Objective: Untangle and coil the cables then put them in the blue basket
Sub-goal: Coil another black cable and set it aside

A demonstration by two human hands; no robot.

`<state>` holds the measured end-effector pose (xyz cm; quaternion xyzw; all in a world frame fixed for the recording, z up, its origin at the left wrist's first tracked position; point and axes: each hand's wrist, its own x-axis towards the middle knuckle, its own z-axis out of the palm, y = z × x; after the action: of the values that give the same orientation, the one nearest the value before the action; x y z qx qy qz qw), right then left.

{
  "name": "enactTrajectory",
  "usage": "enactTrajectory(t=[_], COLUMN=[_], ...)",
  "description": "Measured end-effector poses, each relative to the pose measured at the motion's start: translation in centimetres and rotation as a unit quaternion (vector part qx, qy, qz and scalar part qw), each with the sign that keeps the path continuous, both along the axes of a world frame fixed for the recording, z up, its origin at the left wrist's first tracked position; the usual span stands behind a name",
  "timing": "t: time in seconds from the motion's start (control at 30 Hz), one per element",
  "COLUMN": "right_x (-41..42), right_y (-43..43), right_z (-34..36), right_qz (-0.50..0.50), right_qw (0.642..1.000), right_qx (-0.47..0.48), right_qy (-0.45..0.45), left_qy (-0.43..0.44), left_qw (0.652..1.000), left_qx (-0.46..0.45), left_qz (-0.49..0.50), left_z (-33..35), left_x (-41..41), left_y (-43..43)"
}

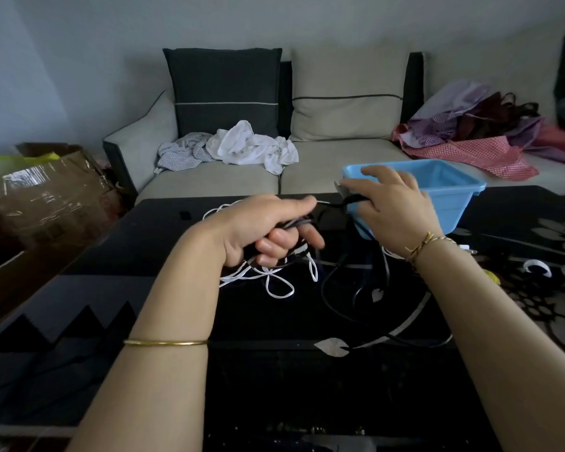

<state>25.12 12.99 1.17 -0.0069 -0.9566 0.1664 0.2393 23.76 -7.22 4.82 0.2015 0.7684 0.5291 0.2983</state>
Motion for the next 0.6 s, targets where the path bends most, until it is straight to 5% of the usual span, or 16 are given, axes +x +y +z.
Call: enactTrajectory(t=[0.17,0.33,0.43,0.5,0.53,0.6], right_x=[-1.4,-1.8,-2.5,-3.2,-3.1,-2.8], right_y=[1.8,1.4,1.5,1.3,1.0,0.7], right_z=[-3.1,-5.8,-6.3,-6.7,-6.4,-5.3], right_qz=[0.005,0.014,0.051,0.108,0.120,0.130], right_qw=[0.963,0.959,0.968,0.964,0.946,0.875], right_qx=[-0.242,0.020,0.063,-0.041,-0.167,-0.412], right_qy=[-0.117,-0.283,-0.238,-0.241,-0.250,-0.218], left_qy=[-0.033,-0.060,-0.017,0.005,0.008,0.003], left_qw=[0.987,0.936,0.947,0.967,0.975,0.985], left_qx=[0.139,0.305,0.242,0.148,0.099,0.019], left_qz=[0.071,0.167,0.212,0.207,0.196,0.174], left_z=[0.8,1.4,1.2,0.8,0.5,0.0], left_x=[-0.2,-0.6,-1.0,-1.1,-1.0,-0.9], left_y=[-0.5,-0.4,-0.7,-0.8,-0.7,-0.5])
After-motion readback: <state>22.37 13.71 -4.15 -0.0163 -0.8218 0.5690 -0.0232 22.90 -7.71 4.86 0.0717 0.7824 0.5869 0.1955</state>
